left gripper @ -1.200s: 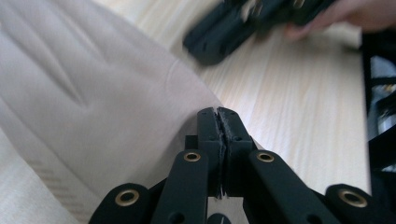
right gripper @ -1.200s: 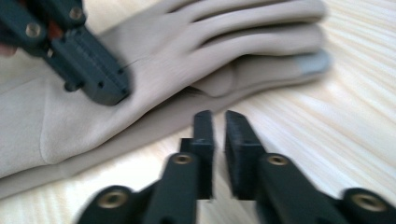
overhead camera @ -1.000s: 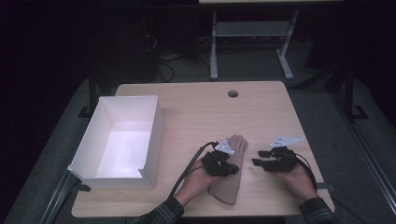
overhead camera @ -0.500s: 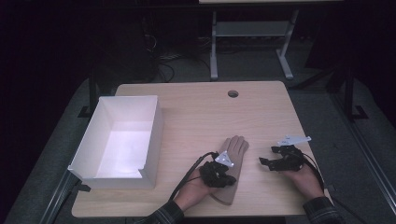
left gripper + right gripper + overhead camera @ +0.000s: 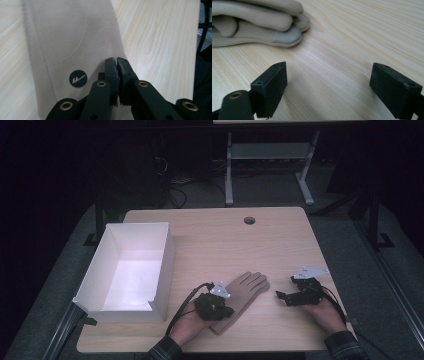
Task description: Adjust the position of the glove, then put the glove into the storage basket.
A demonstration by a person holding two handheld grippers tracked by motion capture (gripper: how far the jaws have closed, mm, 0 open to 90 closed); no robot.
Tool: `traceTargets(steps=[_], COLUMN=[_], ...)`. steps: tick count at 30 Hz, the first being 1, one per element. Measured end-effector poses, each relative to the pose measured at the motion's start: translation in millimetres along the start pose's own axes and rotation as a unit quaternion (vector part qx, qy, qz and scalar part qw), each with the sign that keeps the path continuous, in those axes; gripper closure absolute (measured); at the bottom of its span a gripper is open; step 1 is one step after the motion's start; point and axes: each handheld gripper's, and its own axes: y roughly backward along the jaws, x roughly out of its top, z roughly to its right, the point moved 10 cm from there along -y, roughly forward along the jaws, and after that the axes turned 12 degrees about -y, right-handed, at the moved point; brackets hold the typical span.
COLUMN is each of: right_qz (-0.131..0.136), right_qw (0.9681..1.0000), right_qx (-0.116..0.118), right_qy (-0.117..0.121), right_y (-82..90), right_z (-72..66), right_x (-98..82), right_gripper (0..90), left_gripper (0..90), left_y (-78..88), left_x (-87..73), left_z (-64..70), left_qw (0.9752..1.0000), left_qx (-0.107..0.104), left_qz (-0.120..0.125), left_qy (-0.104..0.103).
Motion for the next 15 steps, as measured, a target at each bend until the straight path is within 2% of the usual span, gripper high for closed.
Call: traceTargets(steps=[4, 5, 6, 7, 9, 10, 11, 12, 15], right_qz=[0.000, 0.000, 0.000, 0.000, 0.000, 0.000, 0.000, 0.000, 0.001], right_qw=[1.0000, 1.0000, 1.0000, 1.0000, 1.0000, 1.0000, 1.0000, 1.0000, 1.0000], right_qx=[0.000, 0.000, 0.000, 0.000, 0.000, 0.000, 0.000, -0.001, 0.000], right_qy=[0.000, 0.000, 0.000, 0.000, 0.000, 0.000, 0.000, 0.000, -0.002], right_y=[-0.1, -0.1, 0.0, -0.1, 0.0, 0.0, -0.1, -0.1, -0.2], right_z=[0.0, 0.0, 0.0, 0.1, 0.0, 0.0, 0.0, 0.0, -0.3], right_x=[0.0, 0.0, 0.0, 0.0, 0.0, 0.0, 0.0, 0.0, 0.2], right_gripper=[13.9, 13.9, 13.9, 13.9, 13.9, 13.9, 13.9, 13.9, 13.8], left_gripper=[85.8, 85.8, 85.1, 83.3, 79.5, 77.2, 73.5, 65.0, 52.9], left_y=[6.3, 8.6, 9.9, 10.0, 12.6, 14.7, 16.1, 18.9, 21.3], left_x=[-6.2, -8.2, -8.6, -6.5, -4.4, -4.1, -0.5, 3.8, 9.7], left_z=[-3.3, -4.9, -5.6, -4.9, -6.3, -6.7, -6.7, -8.4, -10.9], left_qw=[0.9999, 0.9999, 0.9999, 0.9998, 0.9998, 0.9999, 0.9998, 0.9996, 0.9992], left_qx=[0.011, 0.012, 0.012, 0.011, 0.013, 0.010, 0.011, 0.019, 0.027], left_qz=[-0.004, -0.010, -0.009, 0.001, 0.005, 0.003, 0.011, 0.017, 0.025], left_qy=[0.004, -0.002, 0.001, 0.014, 0.017, 0.012, 0.016, 0.012, 0.012])
